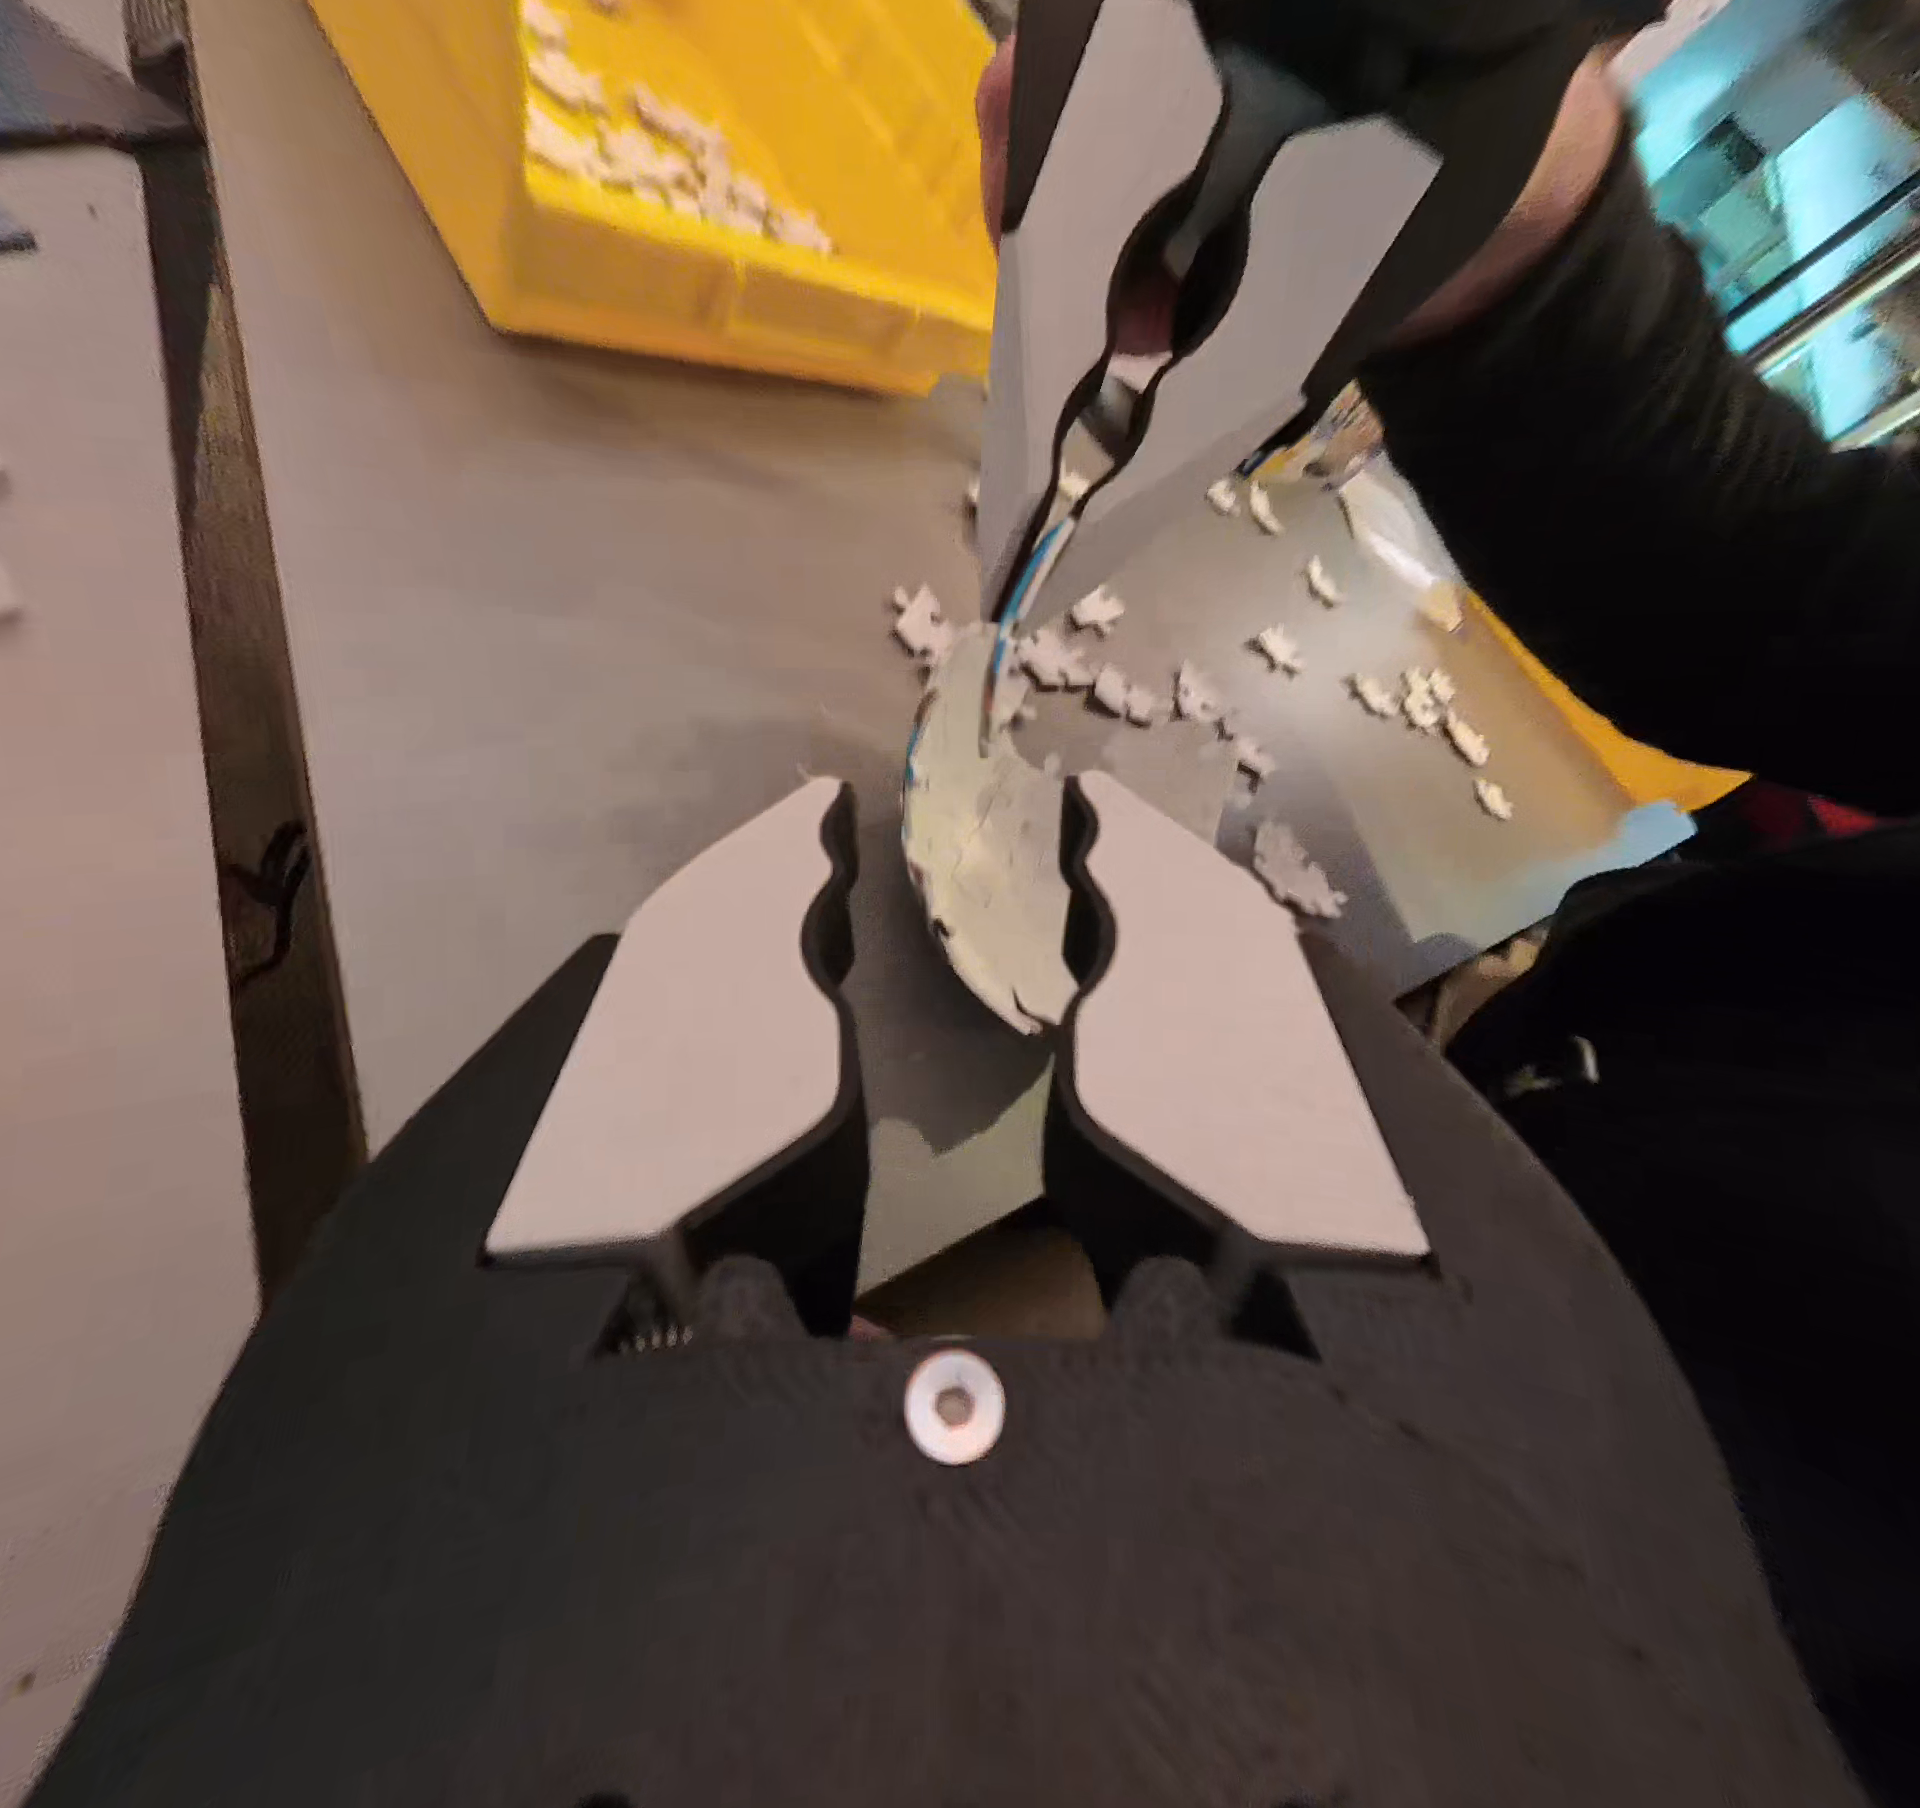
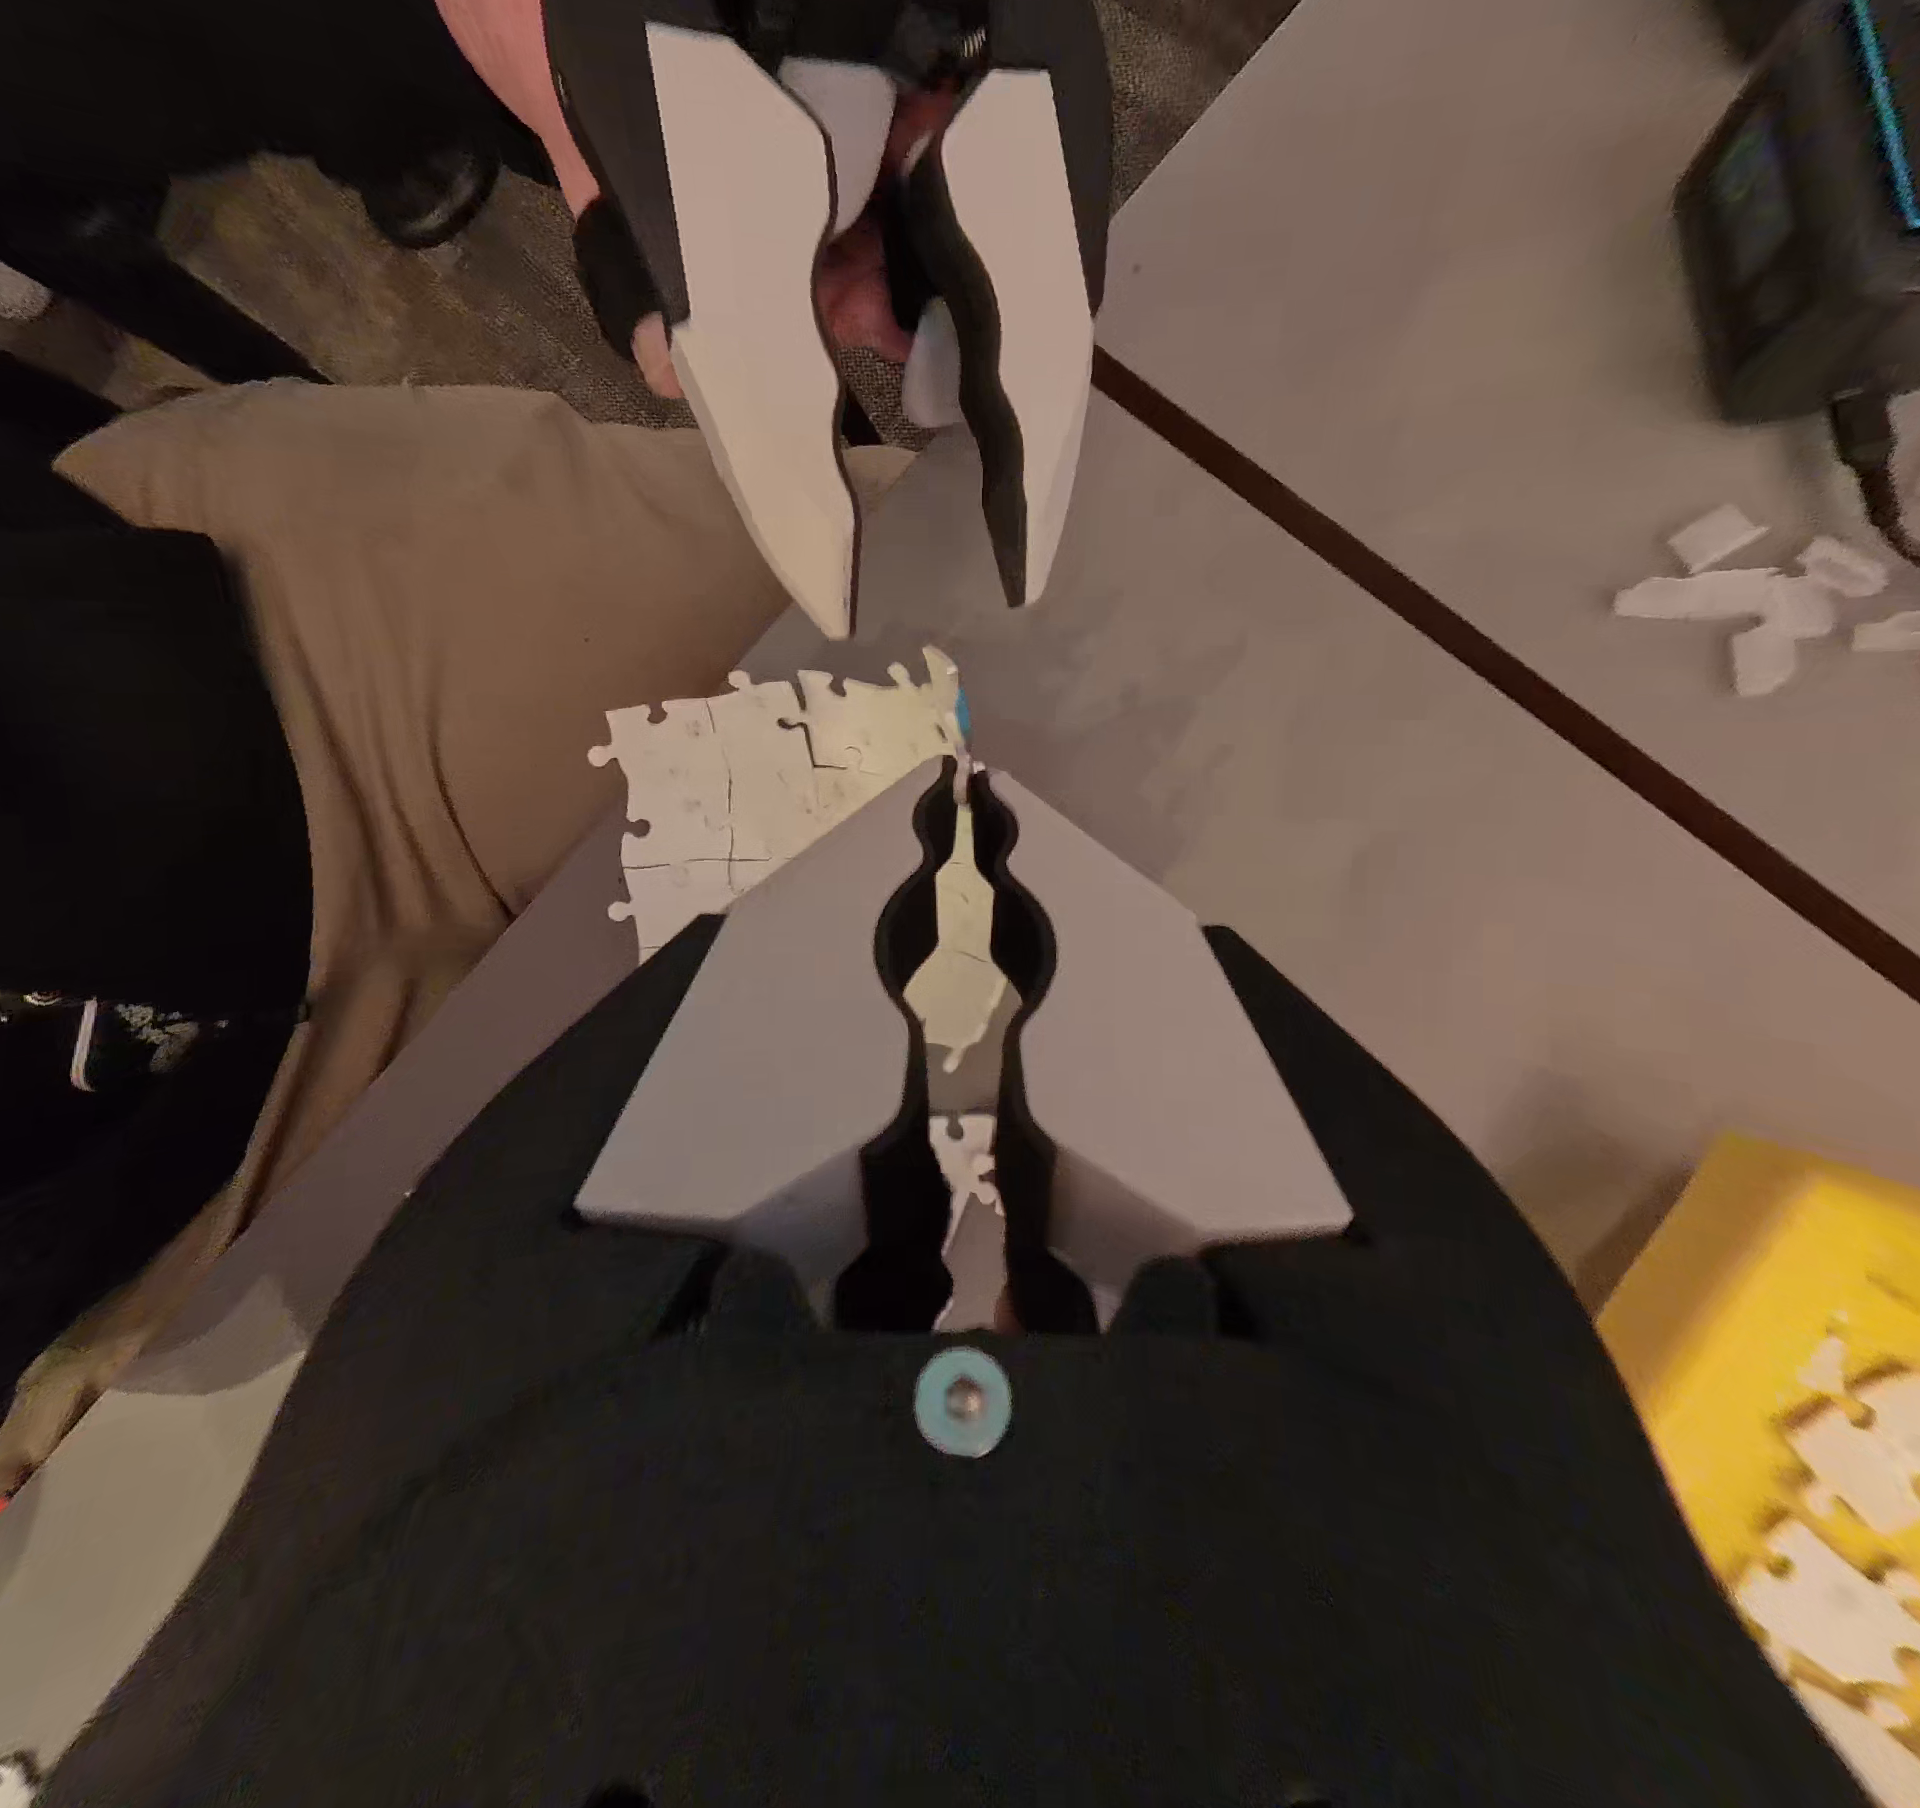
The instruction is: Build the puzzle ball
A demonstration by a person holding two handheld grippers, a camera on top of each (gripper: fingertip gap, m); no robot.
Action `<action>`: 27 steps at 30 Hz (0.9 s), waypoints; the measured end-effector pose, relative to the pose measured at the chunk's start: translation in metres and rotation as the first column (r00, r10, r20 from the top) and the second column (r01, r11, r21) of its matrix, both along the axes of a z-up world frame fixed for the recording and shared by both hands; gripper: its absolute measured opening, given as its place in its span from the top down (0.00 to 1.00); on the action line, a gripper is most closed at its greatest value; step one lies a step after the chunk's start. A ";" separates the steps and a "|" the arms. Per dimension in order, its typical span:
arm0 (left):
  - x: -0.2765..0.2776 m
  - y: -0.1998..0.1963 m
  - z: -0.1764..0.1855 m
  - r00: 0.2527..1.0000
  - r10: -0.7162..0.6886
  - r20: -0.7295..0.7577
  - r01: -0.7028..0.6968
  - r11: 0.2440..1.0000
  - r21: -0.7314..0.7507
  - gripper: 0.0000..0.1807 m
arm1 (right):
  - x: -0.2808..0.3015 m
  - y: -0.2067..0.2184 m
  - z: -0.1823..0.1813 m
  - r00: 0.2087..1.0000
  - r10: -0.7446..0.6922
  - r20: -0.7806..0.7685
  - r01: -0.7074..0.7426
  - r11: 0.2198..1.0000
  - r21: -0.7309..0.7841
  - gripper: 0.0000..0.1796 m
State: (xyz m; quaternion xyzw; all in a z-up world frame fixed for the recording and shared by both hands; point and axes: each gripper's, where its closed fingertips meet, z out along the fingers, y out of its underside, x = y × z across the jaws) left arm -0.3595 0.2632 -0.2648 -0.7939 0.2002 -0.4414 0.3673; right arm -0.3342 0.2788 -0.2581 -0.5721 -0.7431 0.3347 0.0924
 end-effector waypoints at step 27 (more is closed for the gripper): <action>0.026 -0.006 -0.051 0.969 -0.065 -0.240 0.056 0.997 -0.044 0.93 | 0.001 -0.013 -0.037 0.986 -0.057 0.159 0.049 0.997 0.055 1.00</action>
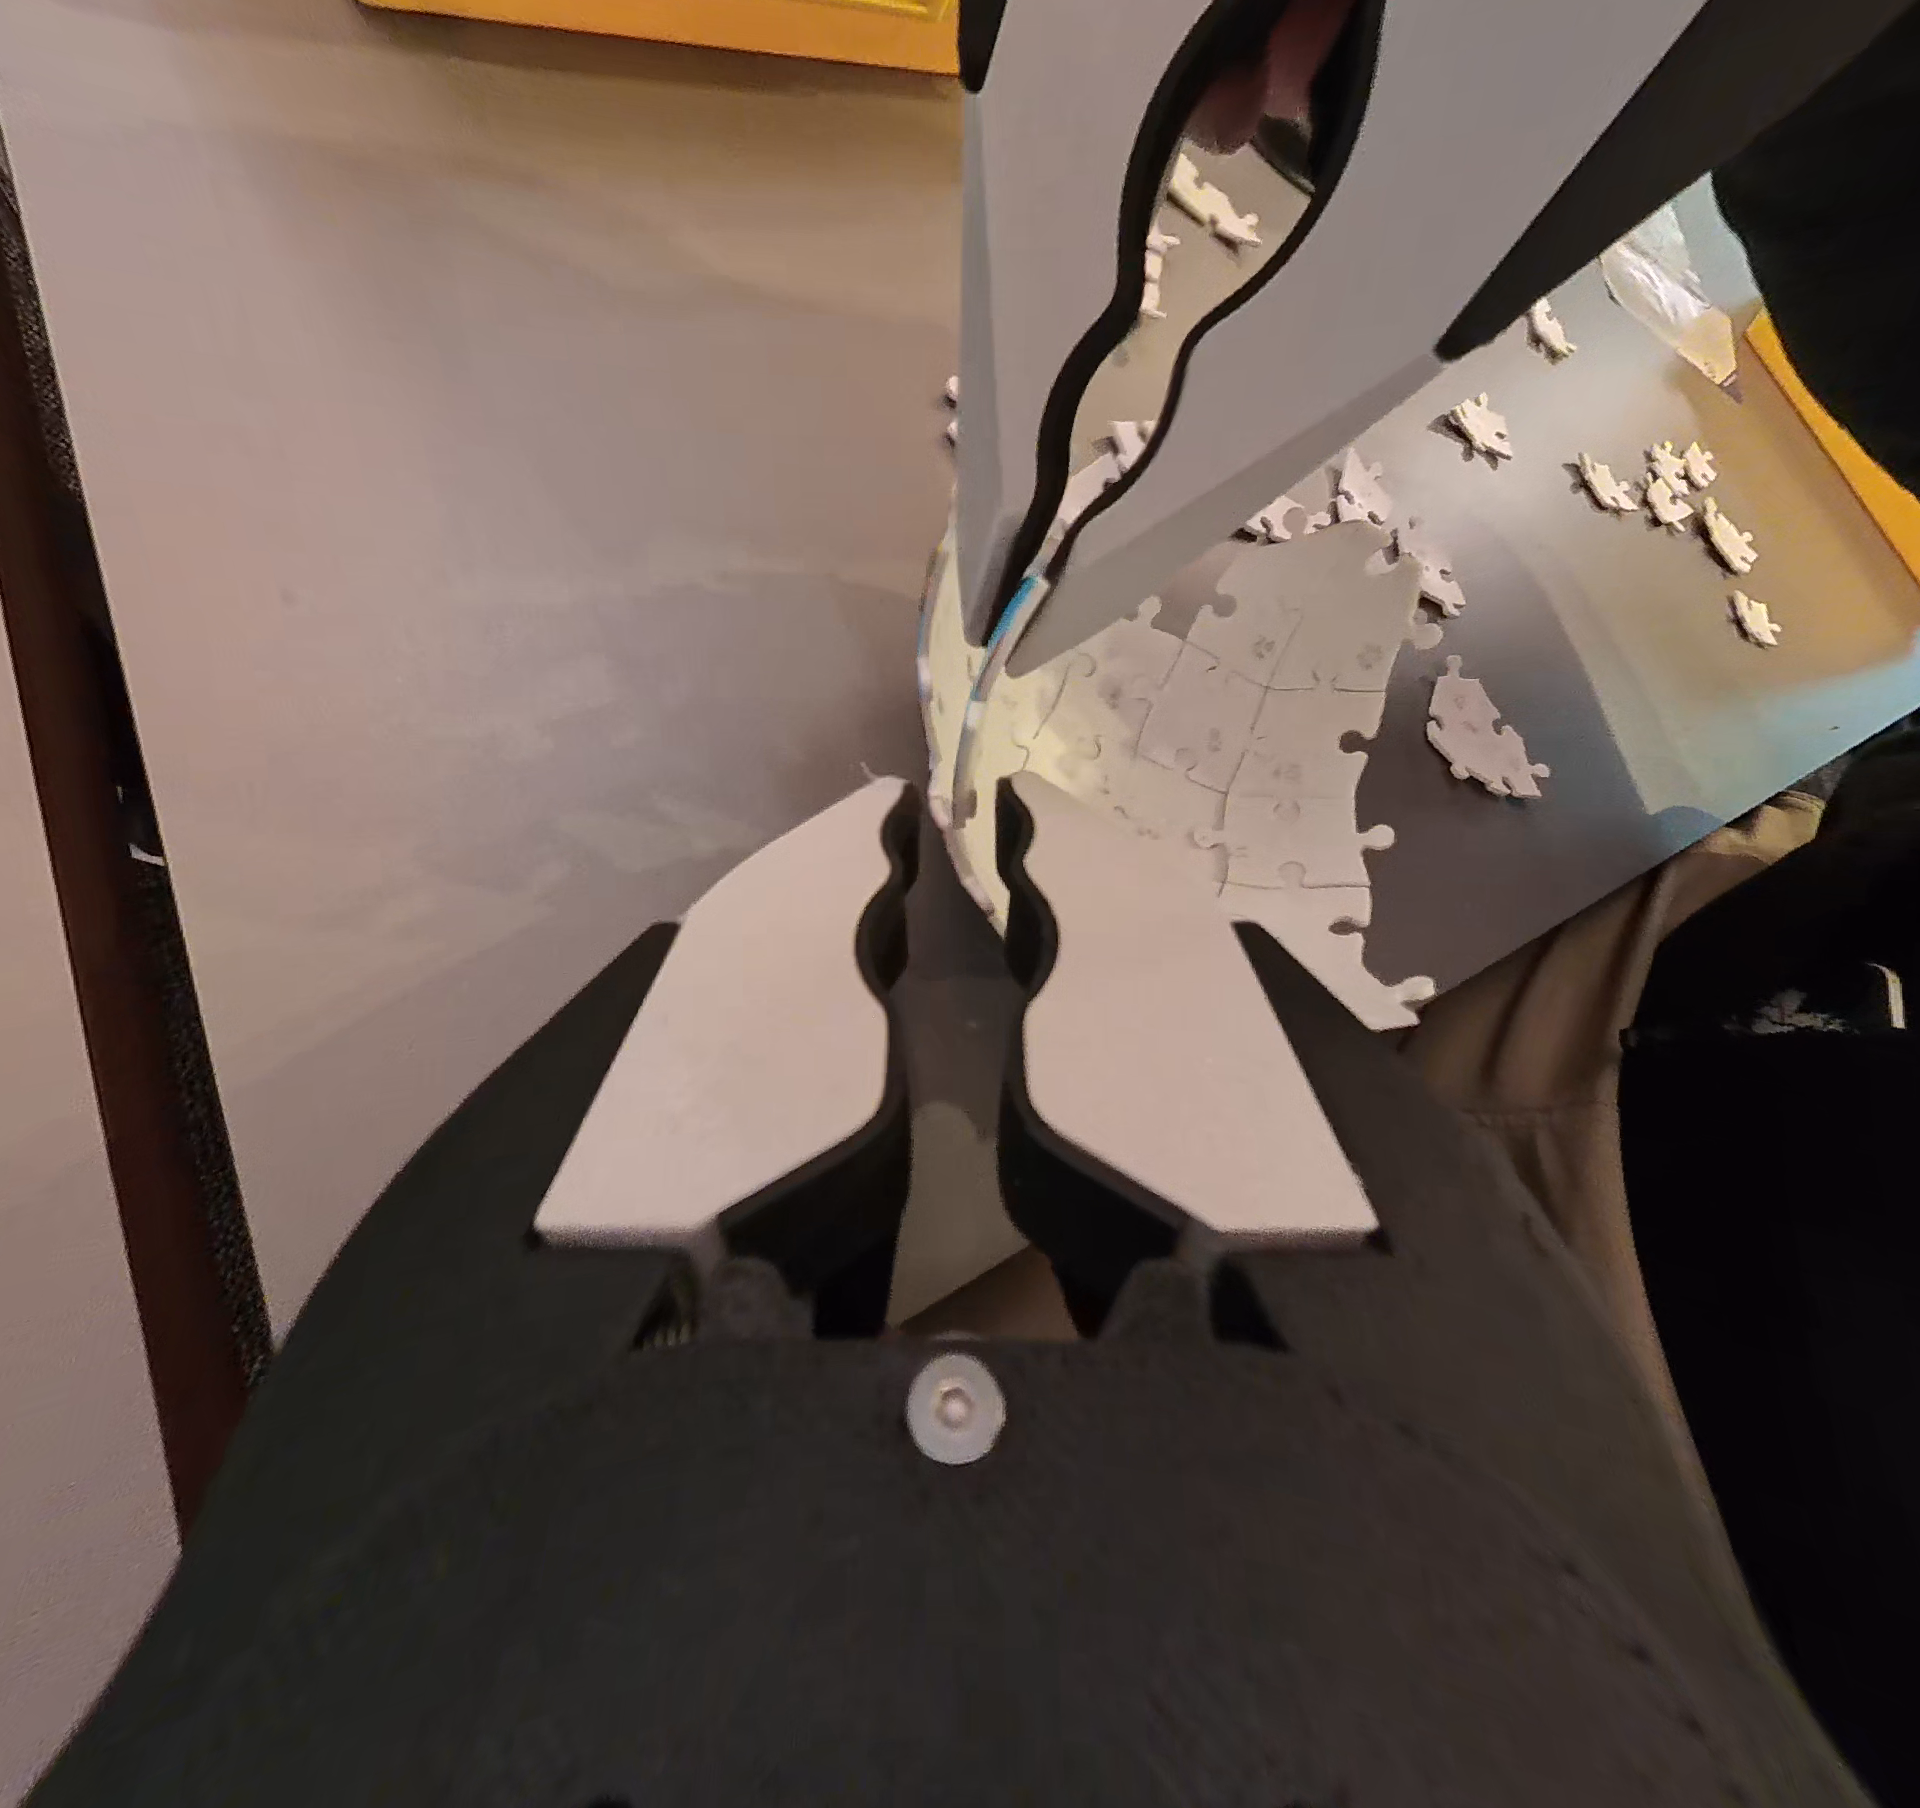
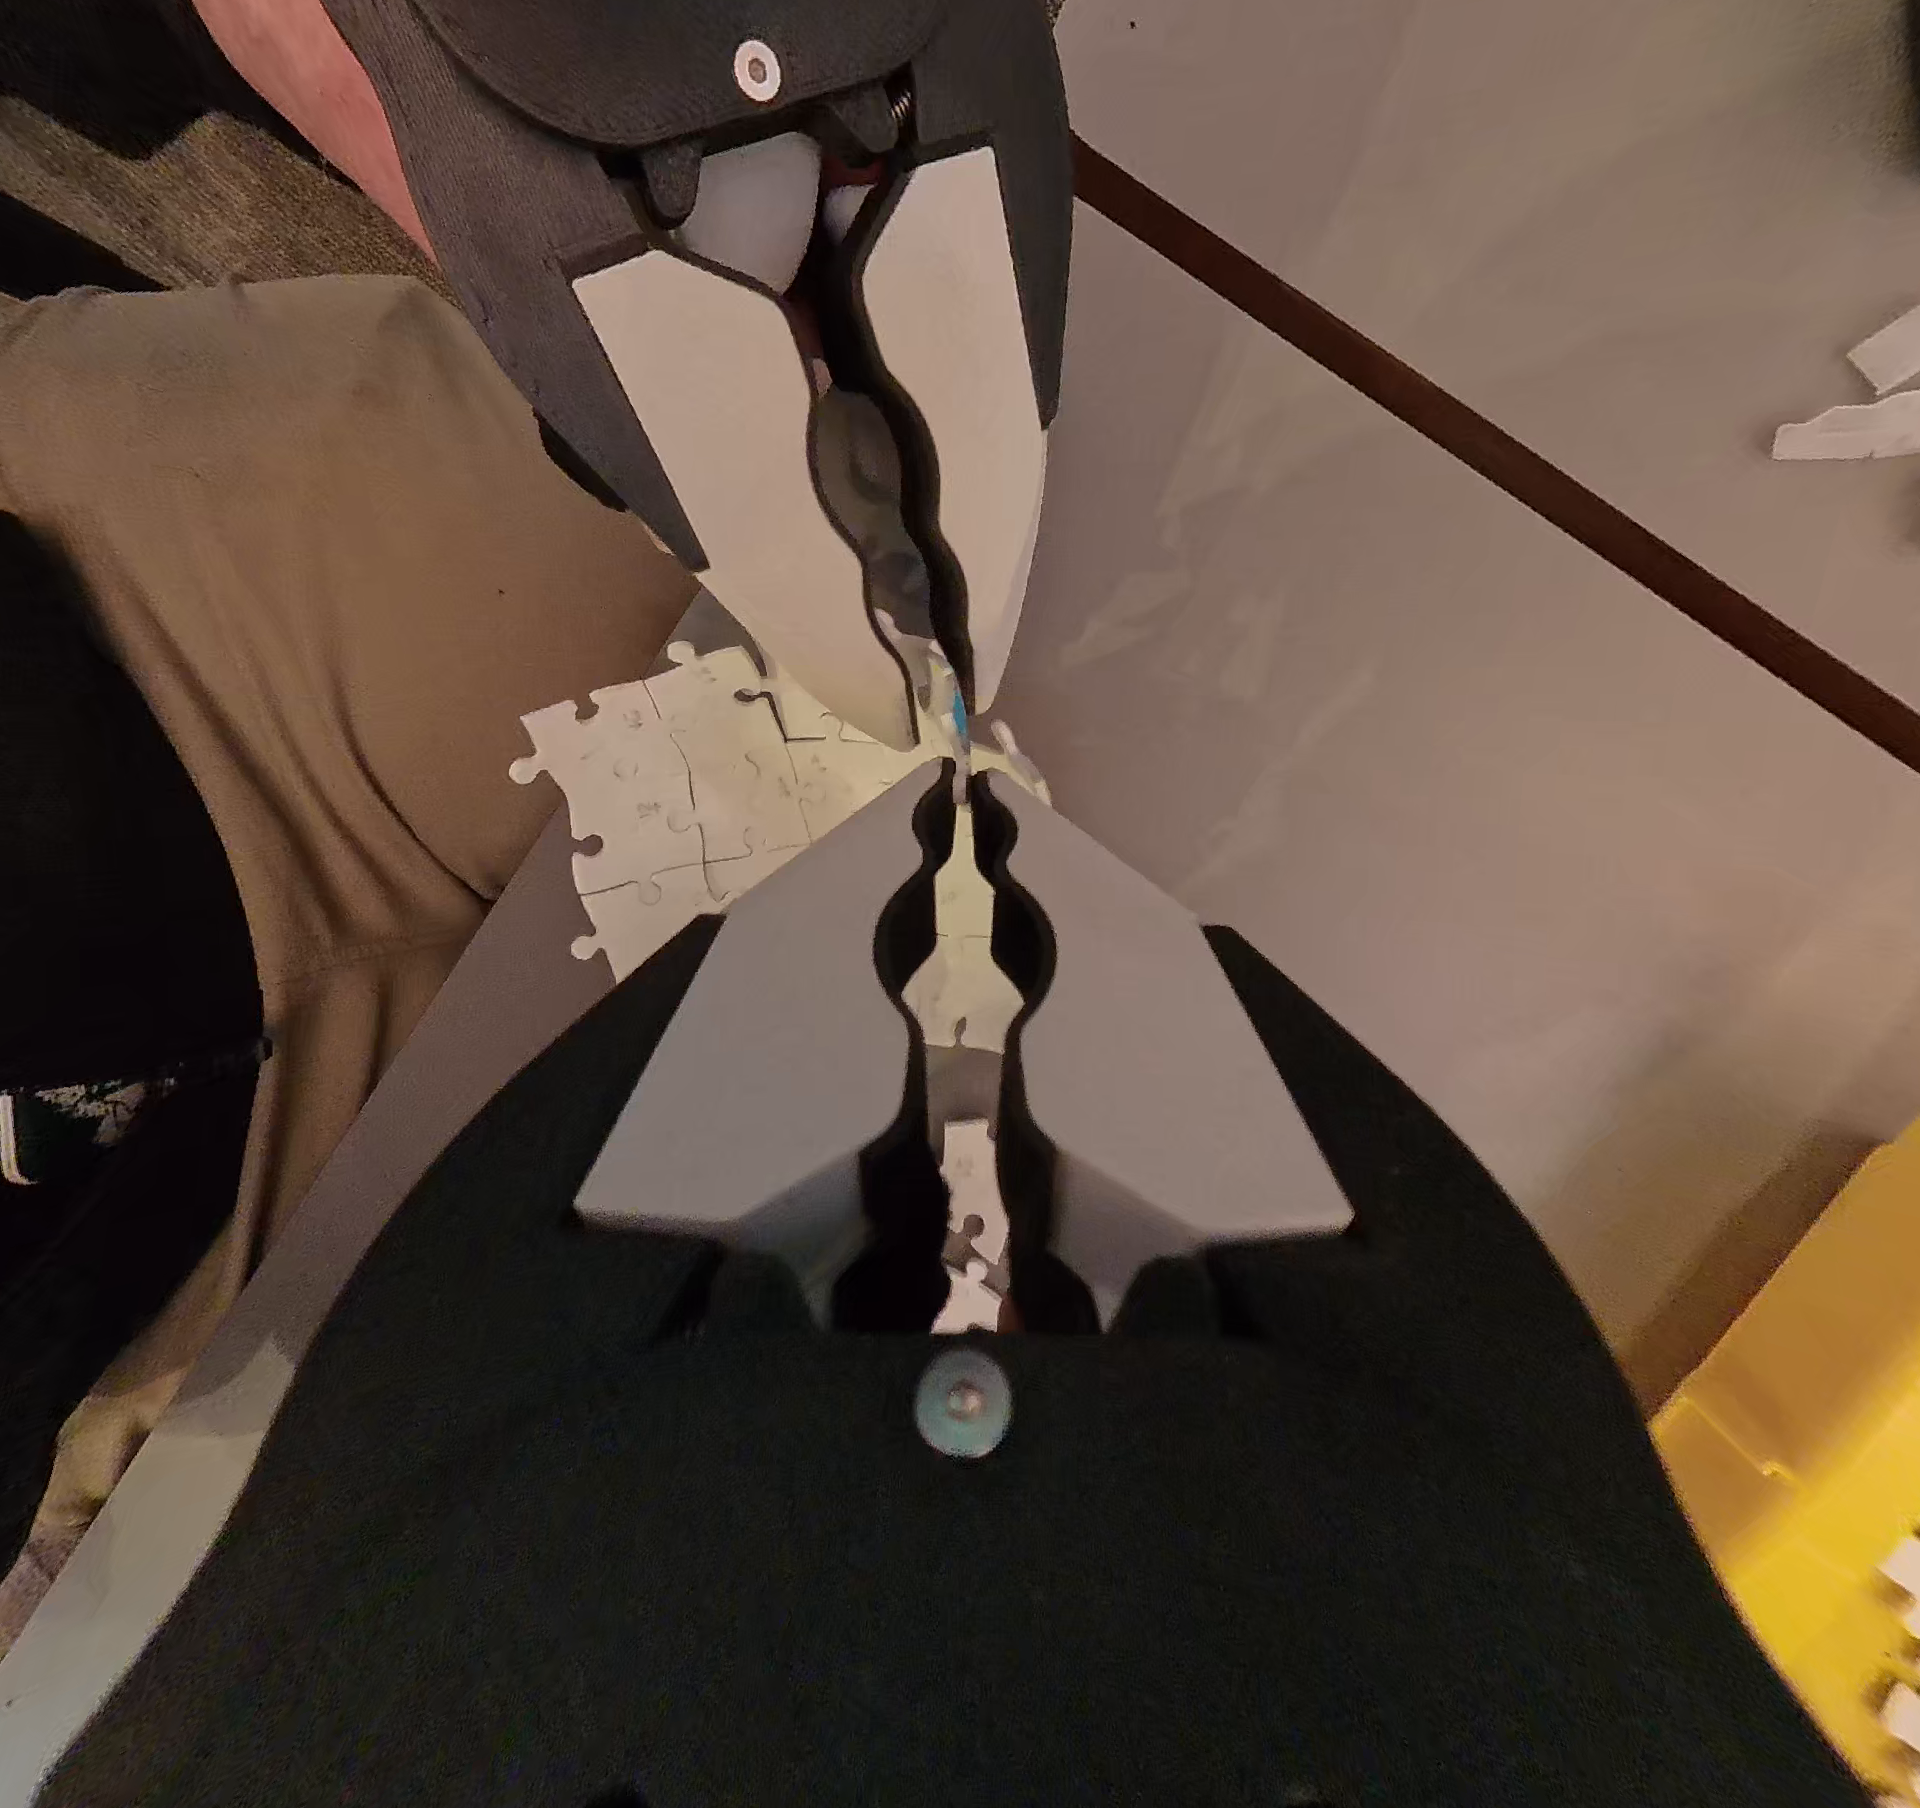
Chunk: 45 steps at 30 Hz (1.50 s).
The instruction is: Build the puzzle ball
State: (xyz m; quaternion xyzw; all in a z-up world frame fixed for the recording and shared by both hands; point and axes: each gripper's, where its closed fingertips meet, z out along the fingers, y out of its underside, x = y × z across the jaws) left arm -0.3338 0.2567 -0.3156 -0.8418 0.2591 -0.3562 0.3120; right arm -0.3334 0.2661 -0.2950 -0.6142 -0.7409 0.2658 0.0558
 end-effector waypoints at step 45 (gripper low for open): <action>-0.007 0.022 0.116 0.925 0.092 0.368 -0.197 0.945 0.261 0.97 | -0.017 0.019 0.117 0.729 -0.382 -0.568 0.224 0.917 -0.330 1.00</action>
